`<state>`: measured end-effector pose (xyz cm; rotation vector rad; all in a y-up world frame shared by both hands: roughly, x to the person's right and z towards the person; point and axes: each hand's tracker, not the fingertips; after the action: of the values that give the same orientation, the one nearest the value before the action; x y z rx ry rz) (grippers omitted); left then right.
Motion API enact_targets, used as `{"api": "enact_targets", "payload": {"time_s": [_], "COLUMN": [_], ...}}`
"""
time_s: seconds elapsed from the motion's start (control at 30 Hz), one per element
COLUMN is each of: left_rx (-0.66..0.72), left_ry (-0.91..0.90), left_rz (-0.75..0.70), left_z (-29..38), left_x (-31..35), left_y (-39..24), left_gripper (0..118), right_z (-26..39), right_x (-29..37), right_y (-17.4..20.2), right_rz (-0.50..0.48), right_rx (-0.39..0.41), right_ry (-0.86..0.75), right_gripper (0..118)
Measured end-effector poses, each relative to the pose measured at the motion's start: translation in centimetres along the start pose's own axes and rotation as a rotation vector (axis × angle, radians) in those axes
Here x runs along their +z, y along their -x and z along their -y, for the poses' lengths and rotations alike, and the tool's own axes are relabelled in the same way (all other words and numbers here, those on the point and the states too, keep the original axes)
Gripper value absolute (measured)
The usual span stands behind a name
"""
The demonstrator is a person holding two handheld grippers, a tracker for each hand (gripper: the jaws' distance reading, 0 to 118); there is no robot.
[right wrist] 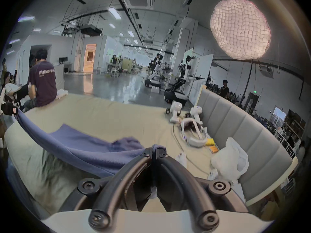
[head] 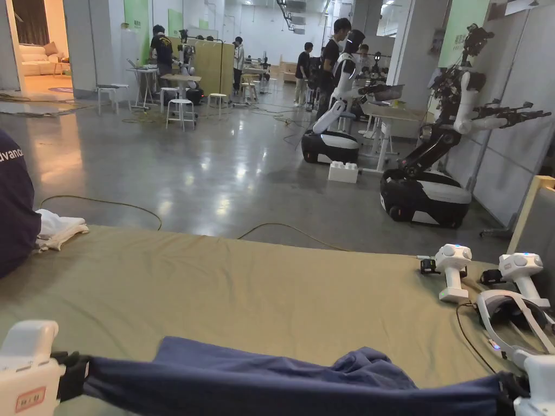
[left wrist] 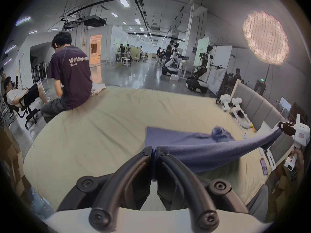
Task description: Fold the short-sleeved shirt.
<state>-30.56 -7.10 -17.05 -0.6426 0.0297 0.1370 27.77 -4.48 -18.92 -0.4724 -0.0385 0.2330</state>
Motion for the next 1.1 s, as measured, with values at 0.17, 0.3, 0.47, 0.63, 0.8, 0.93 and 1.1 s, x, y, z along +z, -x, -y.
{"api": "enact_targets", "payload": {"time_s": [0.17, 0.3, 0.47, 0.63, 0.8, 0.93, 1.1], "left_rx": [-0.005, -0.008, -0.009, -0.07, -0.092, -0.061, -0.039], "left_ry": [0.159, 0.31, 0.458, 0.528, 0.537, 0.464, 0.267], "left_rz": [-0.015, -0.005, -0.005, -0.037, -0.085, -0.076, -0.011], "left_z": [7.2, 11.9, 14.6, 15.4, 15.6, 14.3, 11.2], "left_x": [-0.9, -2.9, -4.9, -6.5, -6.9, -6.1, -5.3], "left_y": [1.0, 2.1, 2.5, 1.9, 1.2, 1.1, -0.2], "left_gripper": [7, 7, 7, 7, 15, 36, 38], "right_z": [6.5, 11.5, 15.3, 17.4, 17.3, 14.9, 10.8], "right_x": [0.5, -0.7, -1.8, -2.8, -2.4, -1.5, -1.2], "right_y": [1.3, 1.9, 2.8, 2.8, 3.2, 3.1, 4.9], "right_rz": [-0.027, -0.044, -0.065, -0.08, -0.029, -0.018, -0.045], "right_rx": [0.015, 0.03, 0.079, 0.05, 0.058, 0.013, -0.032], "right_ry": [0.165, 0.306, 0.477, 0.577, 0.568, 0.461, 0.215], "right_gripper": [3, 3, 3, 4, 40, 62, 62]}}
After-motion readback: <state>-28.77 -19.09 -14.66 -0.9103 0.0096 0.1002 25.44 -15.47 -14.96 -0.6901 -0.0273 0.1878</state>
